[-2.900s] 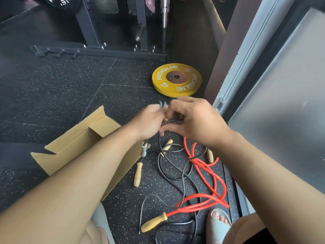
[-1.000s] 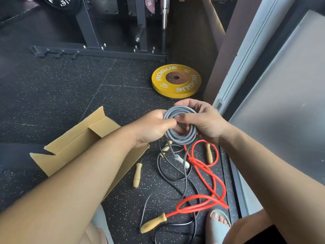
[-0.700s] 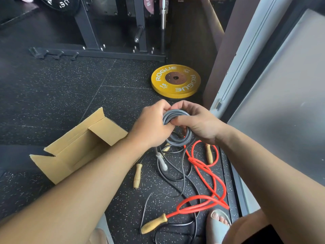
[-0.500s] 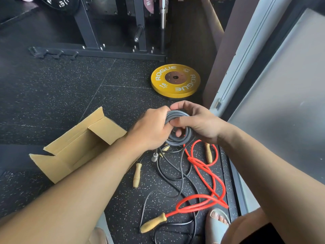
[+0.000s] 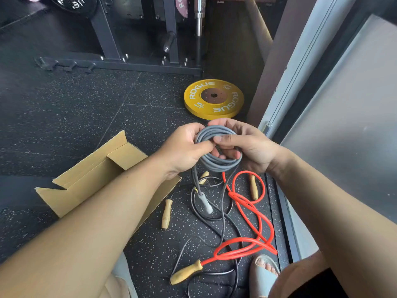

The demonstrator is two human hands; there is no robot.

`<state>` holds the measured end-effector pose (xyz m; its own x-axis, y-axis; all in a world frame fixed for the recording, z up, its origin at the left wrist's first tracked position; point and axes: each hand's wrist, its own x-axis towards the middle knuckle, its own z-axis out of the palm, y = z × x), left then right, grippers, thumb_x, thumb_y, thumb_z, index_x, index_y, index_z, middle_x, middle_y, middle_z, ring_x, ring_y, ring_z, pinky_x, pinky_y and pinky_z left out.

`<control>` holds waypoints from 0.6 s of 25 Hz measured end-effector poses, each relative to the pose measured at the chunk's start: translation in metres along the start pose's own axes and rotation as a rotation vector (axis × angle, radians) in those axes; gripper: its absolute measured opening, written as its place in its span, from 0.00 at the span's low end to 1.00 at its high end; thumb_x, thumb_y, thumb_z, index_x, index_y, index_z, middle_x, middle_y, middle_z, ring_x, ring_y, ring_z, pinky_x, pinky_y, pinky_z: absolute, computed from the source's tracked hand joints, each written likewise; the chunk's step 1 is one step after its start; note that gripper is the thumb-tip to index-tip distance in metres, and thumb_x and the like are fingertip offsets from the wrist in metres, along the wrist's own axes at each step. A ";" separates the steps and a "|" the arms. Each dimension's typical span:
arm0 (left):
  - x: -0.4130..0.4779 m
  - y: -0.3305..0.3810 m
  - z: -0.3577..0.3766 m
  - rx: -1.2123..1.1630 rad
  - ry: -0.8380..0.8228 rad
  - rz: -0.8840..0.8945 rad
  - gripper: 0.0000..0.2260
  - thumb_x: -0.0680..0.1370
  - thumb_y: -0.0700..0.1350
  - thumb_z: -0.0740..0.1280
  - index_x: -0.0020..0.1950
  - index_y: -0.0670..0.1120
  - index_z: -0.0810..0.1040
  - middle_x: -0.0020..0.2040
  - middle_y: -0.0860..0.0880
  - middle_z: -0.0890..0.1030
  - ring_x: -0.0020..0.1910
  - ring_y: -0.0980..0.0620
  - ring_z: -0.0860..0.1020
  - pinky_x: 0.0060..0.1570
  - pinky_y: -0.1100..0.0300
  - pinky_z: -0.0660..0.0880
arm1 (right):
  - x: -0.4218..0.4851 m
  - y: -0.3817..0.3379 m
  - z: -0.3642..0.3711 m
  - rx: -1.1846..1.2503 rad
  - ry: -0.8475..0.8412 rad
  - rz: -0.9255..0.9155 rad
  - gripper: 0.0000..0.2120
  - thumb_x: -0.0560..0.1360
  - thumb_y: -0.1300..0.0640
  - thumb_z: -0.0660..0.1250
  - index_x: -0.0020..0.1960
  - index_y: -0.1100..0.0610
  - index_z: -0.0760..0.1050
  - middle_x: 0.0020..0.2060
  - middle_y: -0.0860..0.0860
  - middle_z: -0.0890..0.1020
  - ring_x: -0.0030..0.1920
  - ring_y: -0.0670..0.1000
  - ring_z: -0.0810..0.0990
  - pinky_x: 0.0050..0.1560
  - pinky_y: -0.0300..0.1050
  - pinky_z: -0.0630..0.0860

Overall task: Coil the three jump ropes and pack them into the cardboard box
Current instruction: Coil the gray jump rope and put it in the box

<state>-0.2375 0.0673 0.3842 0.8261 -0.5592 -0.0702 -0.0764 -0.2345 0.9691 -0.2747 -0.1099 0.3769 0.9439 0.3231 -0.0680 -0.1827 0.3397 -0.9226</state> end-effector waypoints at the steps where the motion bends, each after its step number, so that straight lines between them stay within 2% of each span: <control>1: -0.001 0.001 0.001 -0.136 -0.018 -0.007 0.03 0.78 0.32 0.65 0.51 0.35 0.77 0.40 0.38 0.83 0.42 0.44 0.84 0.45 0.56 0.79 | 0.002 0.002 0.001 0.006 0.035 -0.035 0.12 0.76 0.65 0.67 0.58 0.60 0.72 0.31 0.59 0.78 0.21 0.45 0.69 0.30 0.37 0.76; 3: -0.002 0.000 0.002 -0.330 -0.087 -0.016 0.04 0.79 0.36 0.65 0.46 0.35 0.75 0.48 0.25 0.79 0.50 0.32 0.82 0.53 0.48 0.79 | 0.005 0.007 0.005 -0.010 0.079 -0.107 0.15 0.75 0.59 0.71 0.58 0.60 0.72 0.30 0.59 0.78 0.22 0.46 0.69 0.27 0.36 0.73; 4: -0.002 -0.002 0.003 -0.407 -0.141 -0.018 0.07 0.80 0.38 0.65 0.44 0.35 0.75 0.50 0.23 0.77 0.51 0.30 0.80 0.56 0.46 0.78 | 0.005 0.008 0.008 -0.037 0.092 -0.144 0.16 0.74 0.55 0.71 0.57 0.60 0.71 0.29 0.58 0.78 0.22 0.47 0.69 0.25 0.35 0.71; 5: -0.004 -0.004 0.003 -0.473 -0.198 -0.029 0.09 0.80 0.38 0.64 0.42 0.36 0.74 0.49 0.24 0.77 0.51 0.33 0.80 0.57 0.47 0.77 | 0.005 0.009 0.009 -0.078 0.108 -0.181 0.16 0.74 0.54 0.70 0.55 0.61 0.70 0.28 0.57 0.79 0.22 0.47 0.70 0.24 0.34 0.68; 7: -0.006 -0.006 0.004 -0.563 -0.266 -0.090 0.11 0.80 0.40 0.63 0.38 0.38 0.75 0.41 0.34 0.81 0.49 0.39 0.81 0.55 0.50 0.77 | 0.005 0.010 0.011 -0.187 0.141 -0.243 0.12 0.77 0.55 0.68 0.51 0.62 0.69 0.28 0.57 0.80 0.21 0.46 0.72 0.21 0.35 0.64; 9: -0.008 -0.002 0.002 -0.658 -0.297 -0.177 0.10 0.76 0.45 0.62 0.39 0.40 0.75 0.33 0.43 0.79 0.43 0.43 0.81 0.53 0.52 0.76 | 0.003 0.009 0.010 -0.216 0.180 -0.273 0.14 0.77 0.54 0.72 0.46 0.61 0.70 0.30 0.58 0.81 0.19 0.46 0.70 0.19 0.37 0.63; 12: -0.010 0.006 0.000 -0.748 -0.395 -0.216 0.20 0.78 0.56 0.59 0.42 0.38 0.74 0.29 0.45 0.78 0.39 0.45 0.80 0.49 0.55 0.77 | 0.002 0.007 0.012 -0.156 0.198 -0.285 0.14 0.72 0.51 0.74 0.41 0.59 0.72 0.27 0.57 0.78 0.18 0.48 0.67 0.18 0.39 0.59; 15: -0.015 0.010 0.005 -0.879 -0.434 -0.185 0.26 0.78 0.61 0.54 0.40 0.40 0.77 0.31 0.46 0.80 0.37 0.47 0.81 0.45 0.58 0.79 | 0.002 0.007 0.017 -0.131 0.214 -0.323 0.12 0.73 0.50 0.75 0.40 0.54 0.74 0.28 0.57 0.76 0.25 0.51 0.70 0.18 0.39 0.60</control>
<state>-0.2536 0.0693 0.3937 0.4945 -0.8565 -0.1481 0.6180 0.2266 0.7528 -0.2786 -0.0923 0.3769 0.9854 0.0221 0.1686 0.1563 0.2733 -0.9492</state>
